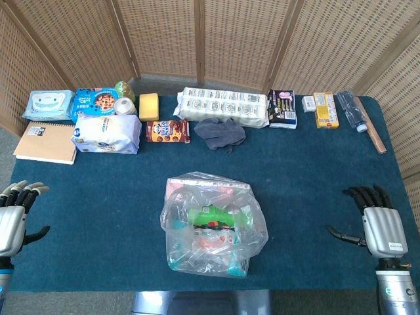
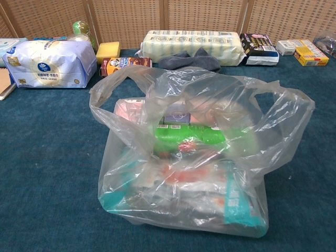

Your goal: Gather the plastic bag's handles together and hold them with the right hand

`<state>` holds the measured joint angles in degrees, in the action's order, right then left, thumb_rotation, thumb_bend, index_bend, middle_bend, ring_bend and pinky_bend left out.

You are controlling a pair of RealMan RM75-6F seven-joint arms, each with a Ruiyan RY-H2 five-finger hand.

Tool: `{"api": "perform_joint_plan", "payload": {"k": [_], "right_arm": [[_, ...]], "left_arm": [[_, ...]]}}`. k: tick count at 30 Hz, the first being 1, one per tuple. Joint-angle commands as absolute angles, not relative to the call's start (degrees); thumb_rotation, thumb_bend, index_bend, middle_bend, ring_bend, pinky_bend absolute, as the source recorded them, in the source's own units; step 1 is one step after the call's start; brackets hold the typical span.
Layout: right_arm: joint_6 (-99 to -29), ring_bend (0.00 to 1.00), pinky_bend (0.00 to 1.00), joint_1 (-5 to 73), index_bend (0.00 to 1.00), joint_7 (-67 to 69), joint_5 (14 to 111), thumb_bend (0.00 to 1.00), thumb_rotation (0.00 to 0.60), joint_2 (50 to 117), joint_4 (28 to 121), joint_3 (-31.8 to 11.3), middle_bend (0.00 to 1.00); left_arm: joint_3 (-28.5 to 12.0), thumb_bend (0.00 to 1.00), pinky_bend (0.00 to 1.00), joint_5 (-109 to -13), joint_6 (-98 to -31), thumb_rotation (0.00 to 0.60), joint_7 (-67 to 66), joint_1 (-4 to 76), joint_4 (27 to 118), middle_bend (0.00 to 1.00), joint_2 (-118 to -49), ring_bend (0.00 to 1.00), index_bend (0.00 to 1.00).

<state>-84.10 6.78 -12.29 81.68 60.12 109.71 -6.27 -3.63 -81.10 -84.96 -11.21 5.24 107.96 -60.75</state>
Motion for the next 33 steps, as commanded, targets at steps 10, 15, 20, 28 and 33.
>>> {"api": "perform_joint_plan", "payload": {"k": [10, 15, 20, 28, 33], "right_arm": [[-83.5, 0.19, 0.09, 7.3, 0.26, -12.5, 81.5, 0.19, 0.344, 60.4, 109.6, -6.4, 0.26], [-83.9, 0.19, 0.09, 7.0, 0.26, -12.3, 82.0, 0.19, 0.346, 60.3, 109.9, -6.1, 0.26], [-84.1, 0.19, 0.09, 6.7, 0.26, -12.3, 82.5, 0.19, 0.344, 59.7, 110.5, -5.8, 0.26], [-80.6, 0.19, 0.11, 7.9, 0.26, -8.9, 82.1, 0.19, 0.342, 57.4, 112.4, -5.4, 0.26], [-77.8, 0.25, 0.18, 9.2, 0.26, -7.2, 81.5, 0.18, 0.346, 55.6, 113.2, -5.5, 0.28]], "left_arm": [[-3.9, 0.09, 0.09, -81.0, -84.8, 0.600, -11.7, 5.6, 108.0, 0.22, -60.8, 0.11, 0.22], [-3.9, 0.09, 0.09, -81.3, -85.2, 0.600, -11.1, 5.4, 108.0, 0.22, -60.5, 0.11, 0.22], [-3.6, 0.09, 0.09, -81.9, -85.3, 0.600, -10.3, 5.2, 107.9, 0.22, -60.1, 0.11, 0.22], [-3.8, 0.09, 0.09, -83.4, -86.3, 0.600, -9.7, 5.1, 108.6, 0.22, -59.0, 0.11, 0.22], [-3.8, 0.09, 0.09, -84.2, -86.4, 0.600, -9.0, 5.2, 109.4, 0.22, -58.4, 0.11, 0.22]]}}
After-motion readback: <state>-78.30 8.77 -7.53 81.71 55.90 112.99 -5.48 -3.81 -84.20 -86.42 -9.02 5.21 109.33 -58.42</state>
